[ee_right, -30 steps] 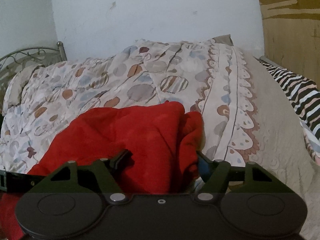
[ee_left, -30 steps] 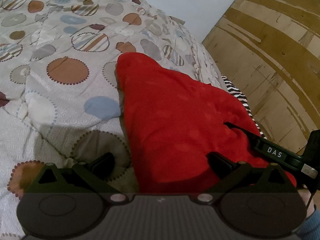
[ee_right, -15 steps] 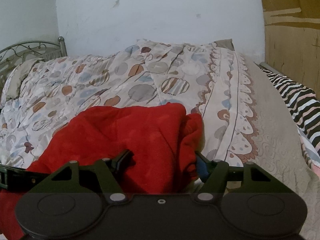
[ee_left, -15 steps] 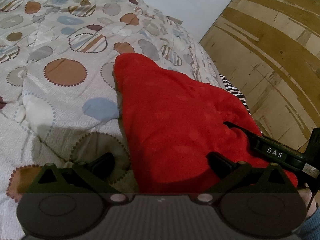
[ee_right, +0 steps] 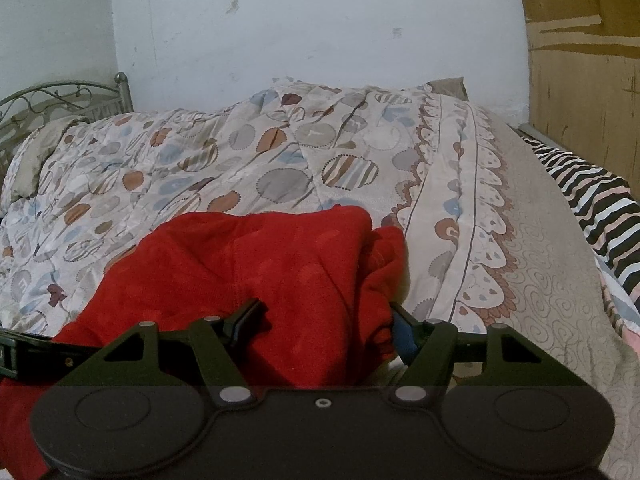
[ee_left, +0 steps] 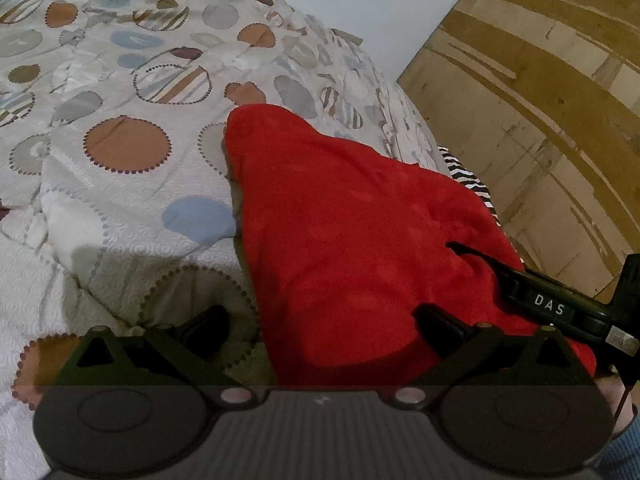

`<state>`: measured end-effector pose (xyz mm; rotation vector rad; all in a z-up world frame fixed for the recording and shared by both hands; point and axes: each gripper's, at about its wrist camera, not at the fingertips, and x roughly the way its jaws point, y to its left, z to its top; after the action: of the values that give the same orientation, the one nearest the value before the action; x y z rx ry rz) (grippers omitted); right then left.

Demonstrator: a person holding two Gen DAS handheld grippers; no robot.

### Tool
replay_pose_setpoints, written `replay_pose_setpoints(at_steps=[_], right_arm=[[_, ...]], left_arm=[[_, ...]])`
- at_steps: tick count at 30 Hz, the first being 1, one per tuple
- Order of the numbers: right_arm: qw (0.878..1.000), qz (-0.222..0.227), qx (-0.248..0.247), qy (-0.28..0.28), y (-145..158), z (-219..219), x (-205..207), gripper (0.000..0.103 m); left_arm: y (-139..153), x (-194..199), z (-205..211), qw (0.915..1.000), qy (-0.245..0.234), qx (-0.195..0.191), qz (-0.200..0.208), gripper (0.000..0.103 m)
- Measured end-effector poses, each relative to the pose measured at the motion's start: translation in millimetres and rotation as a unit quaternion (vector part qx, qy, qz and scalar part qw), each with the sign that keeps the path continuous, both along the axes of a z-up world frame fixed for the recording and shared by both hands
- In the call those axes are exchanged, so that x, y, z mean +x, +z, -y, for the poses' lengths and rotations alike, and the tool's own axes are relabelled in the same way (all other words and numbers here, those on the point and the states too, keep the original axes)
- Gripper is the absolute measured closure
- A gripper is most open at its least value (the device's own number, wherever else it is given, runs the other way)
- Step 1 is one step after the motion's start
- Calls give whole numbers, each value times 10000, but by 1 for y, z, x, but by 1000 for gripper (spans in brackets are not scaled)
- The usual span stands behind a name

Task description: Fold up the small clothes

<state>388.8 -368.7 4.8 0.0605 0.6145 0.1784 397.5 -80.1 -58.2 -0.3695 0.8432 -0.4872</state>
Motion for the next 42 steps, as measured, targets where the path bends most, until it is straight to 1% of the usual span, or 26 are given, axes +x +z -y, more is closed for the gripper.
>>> replay_pose_setpoints(at_steps=[5,7,9,18,20,23,25,27,29,31,34,37,42], right_arm=[[9998,77,-167,35,1,-4,-2,41],[9996,120,-239,78,1,-6,-3,46],[9994,148,-286,116,2,-8,-4,48],[9994,144,-312,102,4,-10,-6,50],[9994,140,-309,103,4,-10,-6,51],[9995,144,-288,47,6,-10,-8,53],[9994,170,-297,-3,6,-12,-9,54],[9993,199,-306,-42,7,-13,-10,56],[9994,211,-277,-71,8,-13,-11,57],[9996,187,-203,-101,11,-13,-11,59],[9997,178,-152,-103,16,-14,-11,60],[9996,220,-162,-91,22,-18,-13,61],[9993,358,-47,-7,39,-24,-18,62]], left_arm=[[1,2,1,10000,-67,37,-36,0],[1,3,1,9999,-116,60,-69,0],[3,5,2,9998,-153,93,-96,1],[3,3,1,9999,-138,65,-41,2],[3,2,0,9999,-159,50,-37,4],[5,1,-1,9997,-239,-61,-50,12],[6,1,-2,9994,-306,-160,-67,23],[6,1,-2,9990,-347,-247,-99,27],[7,2,-2,9988,-378,-281,-91,32],[8,1,-3,9987,-386,-330,-71,41],[13,-2,-3,9987,-416,-293,20,50],[19,-4,-4,9988,-404,-287,41,55],[32,-11,-5,9986,-477,-140,195,60]])
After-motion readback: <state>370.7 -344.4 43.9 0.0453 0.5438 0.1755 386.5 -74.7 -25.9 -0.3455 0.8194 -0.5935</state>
